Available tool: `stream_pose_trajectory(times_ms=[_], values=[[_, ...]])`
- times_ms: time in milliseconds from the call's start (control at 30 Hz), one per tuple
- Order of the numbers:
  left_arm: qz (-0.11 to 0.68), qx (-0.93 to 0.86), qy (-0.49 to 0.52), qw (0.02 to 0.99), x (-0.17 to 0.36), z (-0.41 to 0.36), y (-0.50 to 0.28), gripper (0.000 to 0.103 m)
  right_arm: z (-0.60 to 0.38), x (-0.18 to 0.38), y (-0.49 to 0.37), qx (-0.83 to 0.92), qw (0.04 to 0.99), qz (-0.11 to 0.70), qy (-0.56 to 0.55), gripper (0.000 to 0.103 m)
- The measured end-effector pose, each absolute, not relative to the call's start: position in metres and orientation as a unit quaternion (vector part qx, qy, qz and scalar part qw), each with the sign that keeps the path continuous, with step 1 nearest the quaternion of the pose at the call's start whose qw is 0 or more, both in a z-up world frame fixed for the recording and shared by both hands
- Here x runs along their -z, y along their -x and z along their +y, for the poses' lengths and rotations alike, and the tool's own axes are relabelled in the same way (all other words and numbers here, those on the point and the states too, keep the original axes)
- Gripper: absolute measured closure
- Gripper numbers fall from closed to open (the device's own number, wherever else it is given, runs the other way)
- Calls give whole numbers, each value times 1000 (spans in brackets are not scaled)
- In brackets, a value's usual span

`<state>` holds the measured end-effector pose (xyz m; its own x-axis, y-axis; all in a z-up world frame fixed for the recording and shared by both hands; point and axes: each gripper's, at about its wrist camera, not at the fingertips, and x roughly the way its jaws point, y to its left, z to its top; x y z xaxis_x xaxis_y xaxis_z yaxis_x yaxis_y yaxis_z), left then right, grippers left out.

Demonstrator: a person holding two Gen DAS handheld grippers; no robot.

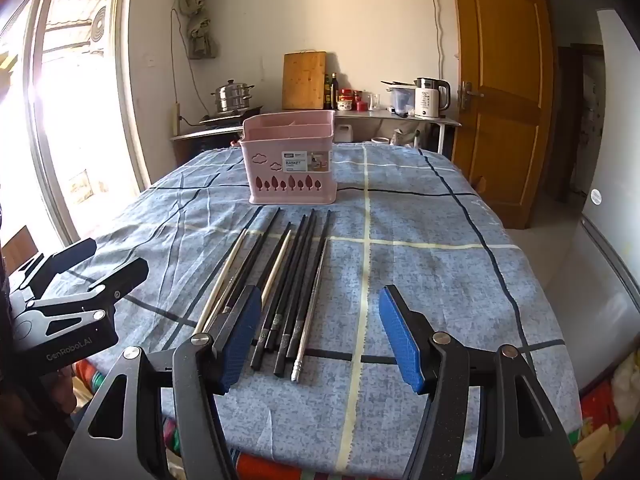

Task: Organize utensils

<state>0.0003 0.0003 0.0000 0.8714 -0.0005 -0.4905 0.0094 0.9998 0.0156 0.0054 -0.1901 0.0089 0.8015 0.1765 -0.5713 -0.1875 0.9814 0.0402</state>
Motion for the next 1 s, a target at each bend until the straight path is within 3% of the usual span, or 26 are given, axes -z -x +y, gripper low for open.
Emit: stream_pose_trajectory(times_ms=[1000], values=[[250,6,-9,968,-1,-1,3,11,-191,-11,-4,-94,950,299,9,41]])
